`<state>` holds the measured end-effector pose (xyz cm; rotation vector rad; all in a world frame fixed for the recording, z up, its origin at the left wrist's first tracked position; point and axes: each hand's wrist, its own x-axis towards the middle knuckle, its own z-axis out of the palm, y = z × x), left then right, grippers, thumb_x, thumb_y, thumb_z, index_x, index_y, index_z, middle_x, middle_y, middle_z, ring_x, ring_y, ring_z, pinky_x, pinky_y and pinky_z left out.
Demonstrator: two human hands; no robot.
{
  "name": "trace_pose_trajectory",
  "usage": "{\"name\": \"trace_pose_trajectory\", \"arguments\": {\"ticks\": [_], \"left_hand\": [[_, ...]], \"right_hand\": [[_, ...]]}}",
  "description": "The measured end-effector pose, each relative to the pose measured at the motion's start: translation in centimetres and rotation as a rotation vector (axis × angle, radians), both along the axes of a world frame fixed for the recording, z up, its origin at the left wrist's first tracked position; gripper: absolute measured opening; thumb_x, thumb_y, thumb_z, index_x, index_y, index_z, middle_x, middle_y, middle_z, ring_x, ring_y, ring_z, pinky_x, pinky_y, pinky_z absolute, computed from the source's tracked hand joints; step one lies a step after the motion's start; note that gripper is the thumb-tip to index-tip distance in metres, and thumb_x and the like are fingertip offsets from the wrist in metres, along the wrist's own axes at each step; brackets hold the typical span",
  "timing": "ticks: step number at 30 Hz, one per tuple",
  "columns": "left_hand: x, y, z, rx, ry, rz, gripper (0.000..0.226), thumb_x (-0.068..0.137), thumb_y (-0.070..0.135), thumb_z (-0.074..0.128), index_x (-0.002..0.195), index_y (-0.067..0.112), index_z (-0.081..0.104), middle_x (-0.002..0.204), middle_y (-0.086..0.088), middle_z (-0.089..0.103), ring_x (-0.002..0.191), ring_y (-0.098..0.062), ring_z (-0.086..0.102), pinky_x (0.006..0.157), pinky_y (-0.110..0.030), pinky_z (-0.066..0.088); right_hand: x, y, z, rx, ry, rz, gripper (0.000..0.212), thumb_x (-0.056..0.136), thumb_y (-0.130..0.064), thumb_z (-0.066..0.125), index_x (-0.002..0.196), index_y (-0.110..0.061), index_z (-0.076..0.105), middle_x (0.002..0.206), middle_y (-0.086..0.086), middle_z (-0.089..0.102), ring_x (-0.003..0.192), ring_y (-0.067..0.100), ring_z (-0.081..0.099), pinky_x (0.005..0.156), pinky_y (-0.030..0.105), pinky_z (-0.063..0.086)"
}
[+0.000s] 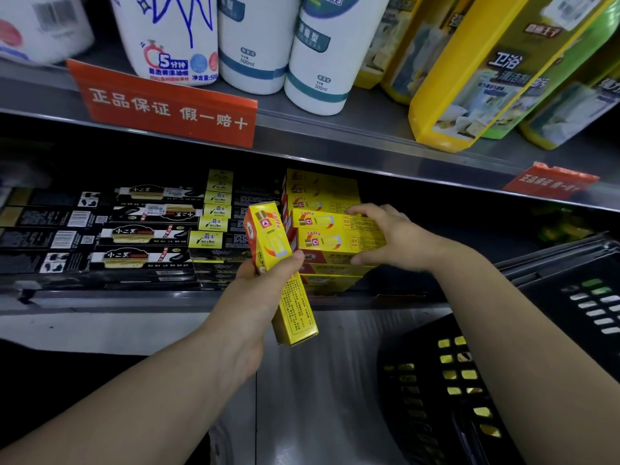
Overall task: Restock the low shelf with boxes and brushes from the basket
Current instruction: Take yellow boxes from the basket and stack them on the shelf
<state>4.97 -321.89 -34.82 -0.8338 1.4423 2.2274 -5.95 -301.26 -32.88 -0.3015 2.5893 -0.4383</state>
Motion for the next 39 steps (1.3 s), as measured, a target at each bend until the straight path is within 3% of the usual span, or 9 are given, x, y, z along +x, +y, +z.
{"name": "trace_pose_trajectory", "arguments": {"ticks": [3,5,10,14,20,24,28,34,39], "left_hand": [[0.1,-0.1,0.2,0.002,0.017,0.006,0.037,0.072,0.039,0.073,0.104,0.024,0.062,0.095,0.003,0.068,0.092,-0.014,0.062,0.084,-0.032,0.047],[0.1,0.0,0.3,-0.003,0.034,0.005,0.043,0.068,0.039,0.074,0.104,0.021,0.061,0.096,0.0,0.069,0.091,-0.015,0.064,0.081,-0.029,0.049],[0.4,0.3,0.7,0.05,0.06,-0.034,0.039,0.071,0.033,0.074,0.104,0.014,0.063,0.09,-0.005,0.075,0.086,-0.02,0.071,0.081,-0.035,0.056],[0.5,0.3,1.3,0.088,0.115,-0.042,0.033,0.07,0.032,0.072,0.095,0.011,0.064,0.087,-0.004,0.075,0.082,-0.016,0.071,0.066,-0.023,0.057],[0.1,0.0,1.5,-0.159,0.174,-0.074,0.031,0.079,0.025,0.071,0.107,0.017,0.059,0.089,0.005,0.066,0.09,-0.011,0.064,0.086,-0.027,0.05],[-0.2,-0.3,1.3,-0.248,0.209,-0.126,0.032,0.082,0.024,0.069,0.111,0.021,0.057,0.095,0.006,0.065,0.093,-0.007,0.061,0.091,-0.03,0.047],[-0.4,-0.3,1.1,-0.302,0.249,-0.144,0.03,0.083,0.024,0.067,0.111,0.025,0.056,0.096,0.01,0.064,0.086,0.001,0.06,0.075,-0.017,0.045],[-1.1,-0.2,0.6,-0.385,0.286,-0.16,0.032,0.085,0.023,0.065,0.116,0.025,0.056,0.103,0.012,0.061,0.089,0.001,0.056,0.069,-0.013,0.041],[-1.7,0.0,-0.1,-0.41,0.31,-0.133,0.031,0.085,0.02,0.065,0.114,0.025,0.055,0.102,0.013,0.059,0.083,0.005,0.055,0.052,0.004,0.038]], "right_hand": [[2.2,-1.9,1.4,-0.124,0.209,-0.006,0.059,0.075,-0.058,0.064,0.126,-0.037,0.043,0.126,-0.005,0.042,0.125,0.017,0.035,0.103,0.029,0.031],[4.5,-4.0,2.4,-0.35,0.118,-0.04,0.046,0.073,-0.067,0.059,0.107,-0.038,0.048,0.111,-0.012,0.051,0.112,0.01,0.048,0.098,0.032,0.044],[9.1,-7.0,2.0,-0.368,-0.075,0.092,0.067,0.075,-0.041,0.073,0.129,-0.037,0.033,0.12,-0.011,0.053,0.103,0.001,0.054,0.086,0.02,0.047],[8.7,-6.0,2.8,-0.437,0.032,-0.024,0.038,0.086,-0.034,0.064,0.116,-0.027,0.043,0.096,-0.003,0.063,0.073,0.008,0.058,0.07,0.032,0.051],[5.3,-2.1,3.9,-0.391,0.355,-0.163,0.026,0.084,-0.028,0.069,0.107,-0.033,0.057,0.094,-0.007,0.063,0.081,0.01,0.059,0.07,0.021,0.047],[2.5,-0.7,3.0,-0.137,0.493,-0.145,0.044,0.091,-0.029,0.06,0.134,-0.025,0.049,0.118,0.003,0.05,0.116,0.024,0.045,0.098,0.031,0.036],[-0.3,-0.3,1.5,-0.022,0.355,-0.195,0.051,0.094,-0.032,0.053,0.143,-0.03,0.037,0.143,0.015,0.037,0.133,0.035,0.032,0.112,0.041,0.028],[-2.7,-0.1,-0.4,-0.116,0.047,-0.149,0.044,0.094,-0.04,0.051,0.136,-0.042,0.039,0.136,0.009,0.037,0.121,0.024,0.044,0.094,0.027,0.038],[-2.7,-0.2,-1.0,-0.196,0.029,-0.19,0.041,0.093,-0.045,0.05,0.133,-0.044,0.042,0.137,0.007,0.034,0.119,0.02,0.041,0.093,0.026,0.035]]}}
